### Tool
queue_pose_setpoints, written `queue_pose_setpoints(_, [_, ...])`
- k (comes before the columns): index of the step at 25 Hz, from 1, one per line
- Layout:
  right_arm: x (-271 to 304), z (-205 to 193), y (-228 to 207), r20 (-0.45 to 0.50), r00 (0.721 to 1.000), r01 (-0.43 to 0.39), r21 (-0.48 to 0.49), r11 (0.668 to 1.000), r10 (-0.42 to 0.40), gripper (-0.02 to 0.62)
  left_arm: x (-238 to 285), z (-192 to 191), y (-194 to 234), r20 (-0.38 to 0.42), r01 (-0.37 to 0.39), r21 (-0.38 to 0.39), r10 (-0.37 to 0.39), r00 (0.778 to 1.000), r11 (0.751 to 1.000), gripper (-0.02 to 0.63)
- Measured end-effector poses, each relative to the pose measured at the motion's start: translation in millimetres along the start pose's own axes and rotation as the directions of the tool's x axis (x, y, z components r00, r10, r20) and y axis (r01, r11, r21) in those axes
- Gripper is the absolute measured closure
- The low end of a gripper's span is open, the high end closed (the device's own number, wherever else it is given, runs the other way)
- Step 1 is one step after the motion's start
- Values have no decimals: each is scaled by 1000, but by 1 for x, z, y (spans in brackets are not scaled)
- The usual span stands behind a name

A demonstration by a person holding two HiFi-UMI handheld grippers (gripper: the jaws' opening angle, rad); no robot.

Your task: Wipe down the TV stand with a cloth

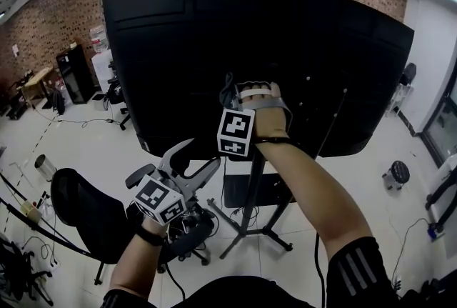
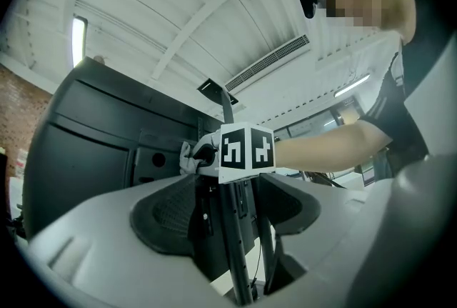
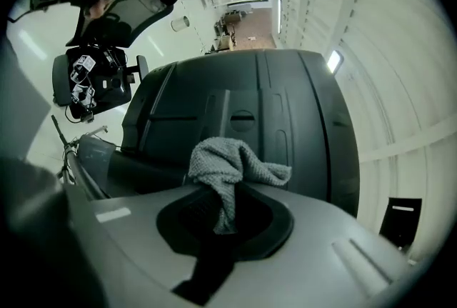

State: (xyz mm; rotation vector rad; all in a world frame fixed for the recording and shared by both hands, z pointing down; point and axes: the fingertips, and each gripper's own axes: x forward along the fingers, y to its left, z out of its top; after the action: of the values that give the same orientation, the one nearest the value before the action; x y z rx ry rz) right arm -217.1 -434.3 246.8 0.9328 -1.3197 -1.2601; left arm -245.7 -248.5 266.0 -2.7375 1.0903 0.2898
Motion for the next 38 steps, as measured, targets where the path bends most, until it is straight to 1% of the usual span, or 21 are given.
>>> queue_pose_setpoints(8, [5,24,-3,34,999,0,3,1000,0,566,-18,-7,15,1,-29,-5,29,1000,1000,301])
queue_pose_setpoints(11, [4,43,-3,84,996,10,3,1000,-10,566,-23,-5,18,-11,-45,-5,45,999,999,301])
queue_pose_setpoints(17, [5,91,-9,167,986,18,21,1000,-21,566,-38,-4,30,-11,-84,-3,84,996,996,301])
queue_pose_setpoints(21, [5,100,-12,192,981,13,34,999,-19,566,-43,0,33,-13,-107,0,107,994,994,301])
queue_pose_setpoints(23, [0,99,-9,221,975,-2,57,998,-11,565,-43,-2,31,-17,-109,1,109,994,994,301])
queue_pose_setpoints(25, [-10,96,-5,269,963,-32,105,994,3,565,-42,-3,29,-16,-107,-1,107,994,994,301])
queue_pose_setpoints(27, [-25,89,-4,318,948,-54,161,986,0,565,-38,-3,26,-12,-99,-4,99,995,995,301])
queue_pose_setpoints(29, [-44,79,-7,380,925,-83,242,967,-16,565,-31,-3,21,-7,-84,-7,84,996,996,301])
queue_pose_setpoints(30, [-55,71,-11,411,911,-104,293,950,-27,565,-26,-4,18,-5,-75,-10,75,997,997,301])
queue_pose_setpoints(33, [-83,32,-27,467,880,-151,438,886,-81,565,-8,-5,6,3,-41,-17,41,999,999,301])
queue_pose_setpoints(35, [-97,-2,-42,468,875,-158,518,841,-123,565,5,-5,-3,10,-12,-20,12,1000,1000,301])
queue_pose_setpoints(38, [-105,-56,-61,437,885,-164,618,769,-162,565,27,-1,-19,22,31,-20,-30,999,999,301])
